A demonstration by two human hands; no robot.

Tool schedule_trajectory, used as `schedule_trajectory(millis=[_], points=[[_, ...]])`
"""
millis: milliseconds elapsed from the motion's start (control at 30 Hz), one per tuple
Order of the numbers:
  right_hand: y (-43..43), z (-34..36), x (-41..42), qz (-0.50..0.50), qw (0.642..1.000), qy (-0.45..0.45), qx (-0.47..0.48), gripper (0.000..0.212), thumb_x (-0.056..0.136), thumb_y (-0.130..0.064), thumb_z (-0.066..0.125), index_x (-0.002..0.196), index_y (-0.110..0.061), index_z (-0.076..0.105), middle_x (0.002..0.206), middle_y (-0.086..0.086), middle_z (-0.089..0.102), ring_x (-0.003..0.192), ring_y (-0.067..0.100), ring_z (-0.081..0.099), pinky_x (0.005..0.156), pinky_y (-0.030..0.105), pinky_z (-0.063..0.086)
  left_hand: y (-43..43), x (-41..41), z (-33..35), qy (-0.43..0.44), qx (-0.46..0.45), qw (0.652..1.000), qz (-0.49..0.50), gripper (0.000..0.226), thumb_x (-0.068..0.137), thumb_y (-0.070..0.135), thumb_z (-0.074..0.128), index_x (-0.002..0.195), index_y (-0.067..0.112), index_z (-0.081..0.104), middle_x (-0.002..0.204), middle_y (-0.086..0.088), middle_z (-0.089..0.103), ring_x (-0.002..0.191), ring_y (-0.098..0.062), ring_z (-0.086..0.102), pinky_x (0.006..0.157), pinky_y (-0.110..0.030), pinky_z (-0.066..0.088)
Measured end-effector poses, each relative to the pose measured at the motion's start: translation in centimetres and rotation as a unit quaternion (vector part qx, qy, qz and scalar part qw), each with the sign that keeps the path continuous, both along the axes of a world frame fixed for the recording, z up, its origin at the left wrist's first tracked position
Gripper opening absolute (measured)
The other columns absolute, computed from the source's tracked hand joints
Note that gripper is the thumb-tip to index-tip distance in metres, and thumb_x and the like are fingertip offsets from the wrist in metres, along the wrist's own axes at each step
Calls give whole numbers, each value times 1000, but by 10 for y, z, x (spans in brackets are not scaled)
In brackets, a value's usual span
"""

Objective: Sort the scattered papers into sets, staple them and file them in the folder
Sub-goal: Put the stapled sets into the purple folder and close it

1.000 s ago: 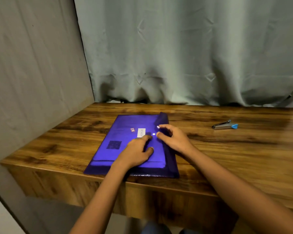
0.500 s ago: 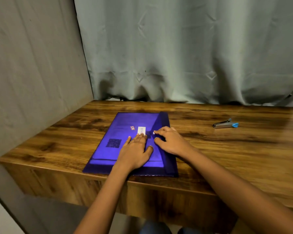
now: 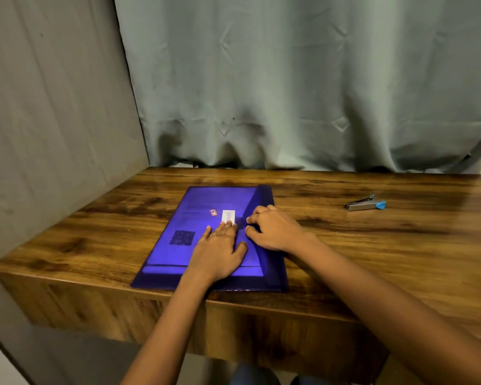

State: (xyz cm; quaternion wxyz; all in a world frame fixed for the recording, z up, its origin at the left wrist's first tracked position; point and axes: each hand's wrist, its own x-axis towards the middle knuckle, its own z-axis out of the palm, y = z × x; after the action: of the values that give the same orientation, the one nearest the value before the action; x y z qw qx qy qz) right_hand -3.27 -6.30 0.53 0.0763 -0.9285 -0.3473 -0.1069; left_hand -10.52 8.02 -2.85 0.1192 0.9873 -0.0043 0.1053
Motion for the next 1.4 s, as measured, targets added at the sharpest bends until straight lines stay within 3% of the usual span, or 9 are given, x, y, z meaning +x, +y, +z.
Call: schedule_trajectory(millis=[133, 267, 367, 467, 700, 1000, 1233, 1333, 1400], points=[[7, -2, -2, -16, 1000, -15, 2, 41, 93, -38, 45, 119, -12, 64, 120, 7, 59, 109, 25, 52, 92, 38, 46, 0, 0, -1, -1, 3, 1000, 0, 58, 100, 41, 33, 151, 14, 24, 158, -4, 24, 146, -13, 17, 120, -36, 7], [3, -8, -3, -24, 1000, -4, 9, 43, 96, -36, 40, 127, -14, 59, 124, 7, 57, 113, 25, 51, 95, 37, 43, 0, 0, -1, 0, 5, 1000, 2, 58, 100, 41, 33, 151, 14, 25, 158, -4, 24, 146, -13, 17, 120, -35, 7], [-4, -16, -8, -16, 997, 76, 11, 51, 102, -36, 30, 147, -15, 35, 150, 5, 37, 136, 23, 34, 113, 33, 25, 0, 0, 0, 1, 4, 1000, 1, 57, 100, 42, 33, 151, 15, 25, 158, -3, 24, 146, -13, 17, 119, -35, 7], [-10, -20, -14, -9, 986, 162, 32, 55, 103, -43, 19, 153, -20, 14, 161, -3, 10, 148, 14, 6, 118, 33, 2, -1, -1, 1, 7, 5, 1000, -3, 57, 101, 42, 32, 151, 16, 24, 158, -3, 23, 146, -14, 16, 119, -35, 7], [-21, -20, -15, -29, 984, 169, 46, 57, 103, -44, 21, 154, -19, 13, 161, 0, 5, 148, 15, 0, 118, 39, -2, -8, 4, 7, 39, 7, 999, -24, 57, 102, 39, 31, 152, 14, 19, 160, -4, 16, 148, -14, 10, 119, -36, 3], [-67, -11, 17, -74, 981, 175, 32, 58, 103, -44, 21, 154, -17, 13, 161, 1, 6, 148, 16, 1, 117, 39, -4, -48, 51, 12, 67, 17, 995, -69, 60, 102, 40, 30, 153, 12, 15, 161, -5, 12, 148, -14, 7, 120, -38, 2], [-83, -19, 41, -90, 978, 169, 89, 57, 102, -45, 28, 152, -17, 22, 160, 3, 14, 148, 17, 6, 118, 38, 1, -66, 75, 13, 49, 8, 996, -79, 59, 101, 40, 31, 152, 12, 19, 160, -6, 16, 148, -15, 11, 120, -37, 4], [-95, -14, 49, -118, 968, 76, 209, 52, 99, -39, 43, 140, -6, 45, 147, 15, 39, 141, 30, 29, 115, 34, 19, -65, 76, 10, 34, 1, 996, -82, 59, 102, 41, 31, 152, 13, 18, 160, -5, 16, 148, -15, 12, 120, -36, 4], [-111, -8, 59, -199, 958, -20, 208, 49, 98, -37, 45, 132, -2, 51, 137, 20, 45, 132, 37, 35, 110, 37, 24, -63, 76, 8, 24, -10, 996, -86, 58, 102, 42, 30, 153, 18, 16, 161, -2, 14, 148, -13, 10, 120, -36, 3]])
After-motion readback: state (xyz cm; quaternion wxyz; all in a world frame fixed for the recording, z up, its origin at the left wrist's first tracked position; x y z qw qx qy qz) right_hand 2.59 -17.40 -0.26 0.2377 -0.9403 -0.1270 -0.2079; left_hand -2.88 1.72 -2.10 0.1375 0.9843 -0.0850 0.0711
